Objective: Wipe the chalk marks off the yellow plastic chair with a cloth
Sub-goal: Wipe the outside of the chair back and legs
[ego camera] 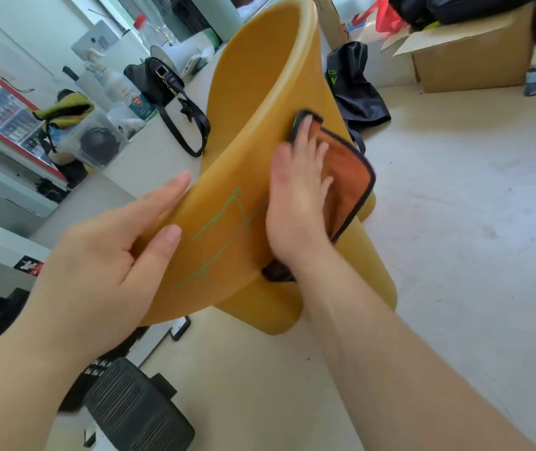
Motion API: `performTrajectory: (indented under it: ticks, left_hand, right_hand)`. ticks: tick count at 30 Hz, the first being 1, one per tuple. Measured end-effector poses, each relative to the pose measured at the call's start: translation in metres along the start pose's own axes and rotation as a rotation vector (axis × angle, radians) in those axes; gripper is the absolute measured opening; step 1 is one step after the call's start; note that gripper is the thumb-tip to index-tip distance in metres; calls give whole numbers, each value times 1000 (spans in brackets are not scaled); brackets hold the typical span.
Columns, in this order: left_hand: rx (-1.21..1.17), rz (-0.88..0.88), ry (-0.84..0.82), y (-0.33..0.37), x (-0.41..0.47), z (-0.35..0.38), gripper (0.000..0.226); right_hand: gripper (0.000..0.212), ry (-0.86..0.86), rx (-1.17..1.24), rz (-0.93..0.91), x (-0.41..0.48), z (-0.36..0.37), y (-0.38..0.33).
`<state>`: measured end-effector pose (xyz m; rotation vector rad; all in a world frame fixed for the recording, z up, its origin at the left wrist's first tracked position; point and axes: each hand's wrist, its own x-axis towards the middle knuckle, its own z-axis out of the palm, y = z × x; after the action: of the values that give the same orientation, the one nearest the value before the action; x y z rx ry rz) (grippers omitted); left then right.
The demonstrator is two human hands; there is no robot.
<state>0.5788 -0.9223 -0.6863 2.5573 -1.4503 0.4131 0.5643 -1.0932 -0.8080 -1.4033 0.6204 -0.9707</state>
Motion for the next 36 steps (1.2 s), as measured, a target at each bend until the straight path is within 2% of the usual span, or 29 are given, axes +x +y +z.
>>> performTrajectory:
  ticks: [3,8,11,14,18,20,23,27,29,33,36]
  left_hand:
    - [-33,-49,-26,-11,-8,-7,44]
    - [-69,-44,26,-1,-9,-3,42]
    - [-87,19,61,14,-4,2,39]
    - [-61,90,65,37,12,8,42]
    - [-19,158,94,68,45,14,45]
    - [-38,172,102,77,54,17,43]
    - [-57,179,96,84,54,21,43]
    - [-83,153,84,79,43,19,45]
    - [-95,138,81,73,33,17,43]
    - [-94,122,89,63,16,14,40]
    - [-101,119,78,60,16,12,41]
  right_hand:
    - [87,47,132,-2,7,-7,-11]
    - [72,-44,150,-103,-89,31,24]
    - [77,-25,119,-186,-118,41,42]
    - [84,97,159,-265,-98,27,45]
    - [87,212,249,-252,-37,-8,37]
    - [97,176,326,-245,-3,-28,39]
    - [93,109,452,-164,21,-50,39]
    - [83,149,302,-220,-14,-34,44]
    - [93,109,346,-51,-48,-16,48]
    - [98,11,272,-138,-93,4,50]
    - [103,40,284,-125,-68,-14,21]
